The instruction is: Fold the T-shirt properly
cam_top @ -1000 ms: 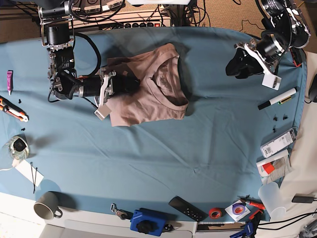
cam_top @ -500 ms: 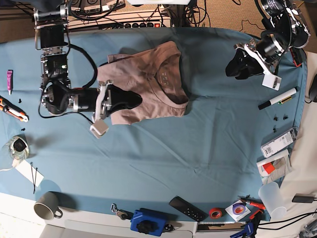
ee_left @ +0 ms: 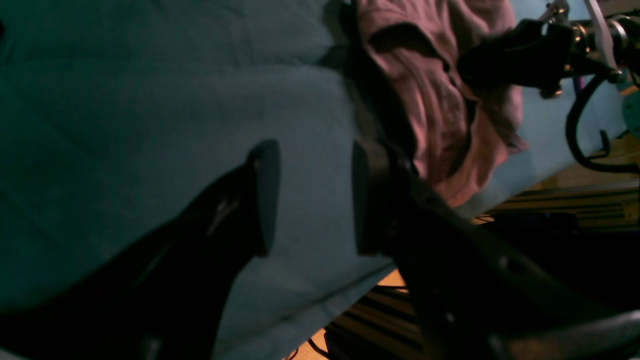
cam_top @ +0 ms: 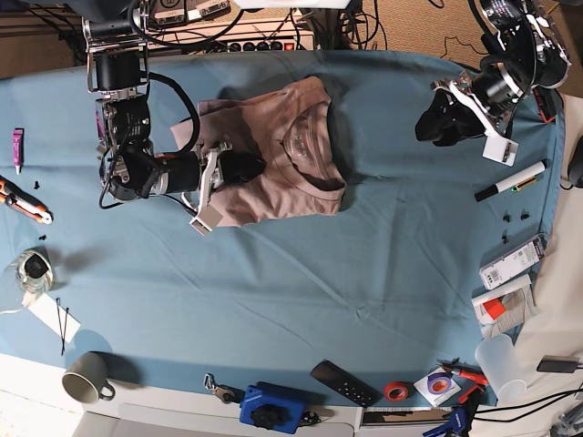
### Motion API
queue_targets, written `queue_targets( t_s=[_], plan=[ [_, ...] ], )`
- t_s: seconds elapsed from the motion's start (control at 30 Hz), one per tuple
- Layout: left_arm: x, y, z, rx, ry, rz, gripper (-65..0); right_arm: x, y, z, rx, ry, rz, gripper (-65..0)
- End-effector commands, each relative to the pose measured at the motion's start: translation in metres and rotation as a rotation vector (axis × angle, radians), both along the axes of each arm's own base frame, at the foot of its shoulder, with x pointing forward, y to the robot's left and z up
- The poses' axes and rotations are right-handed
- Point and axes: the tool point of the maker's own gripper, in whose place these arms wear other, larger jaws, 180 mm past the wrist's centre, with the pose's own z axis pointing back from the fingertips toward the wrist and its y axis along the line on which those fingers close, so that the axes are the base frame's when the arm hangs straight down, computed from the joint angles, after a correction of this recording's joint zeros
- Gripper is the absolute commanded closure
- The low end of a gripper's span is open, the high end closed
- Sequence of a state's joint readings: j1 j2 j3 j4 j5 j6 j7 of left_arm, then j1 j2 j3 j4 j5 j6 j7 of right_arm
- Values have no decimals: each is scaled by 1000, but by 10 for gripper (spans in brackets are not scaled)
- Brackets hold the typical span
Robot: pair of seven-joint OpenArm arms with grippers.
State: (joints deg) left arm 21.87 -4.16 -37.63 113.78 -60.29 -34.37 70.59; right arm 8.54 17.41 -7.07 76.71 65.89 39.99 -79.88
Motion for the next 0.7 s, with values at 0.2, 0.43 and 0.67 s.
queue_targets(
  t_s=[0.2,0.43,0.67],
  plan=[
    [5,1,12,-7,-49,1,-227,13,-3,19,12,-63,-7,-38],
    [13,19,17,54,-90,16,-147,42,-18,88,-4,-339,-58,0],
    [16,50,7,218,-49,40,0,46,-42,100,-1,-378,-150,0]
  ],
)
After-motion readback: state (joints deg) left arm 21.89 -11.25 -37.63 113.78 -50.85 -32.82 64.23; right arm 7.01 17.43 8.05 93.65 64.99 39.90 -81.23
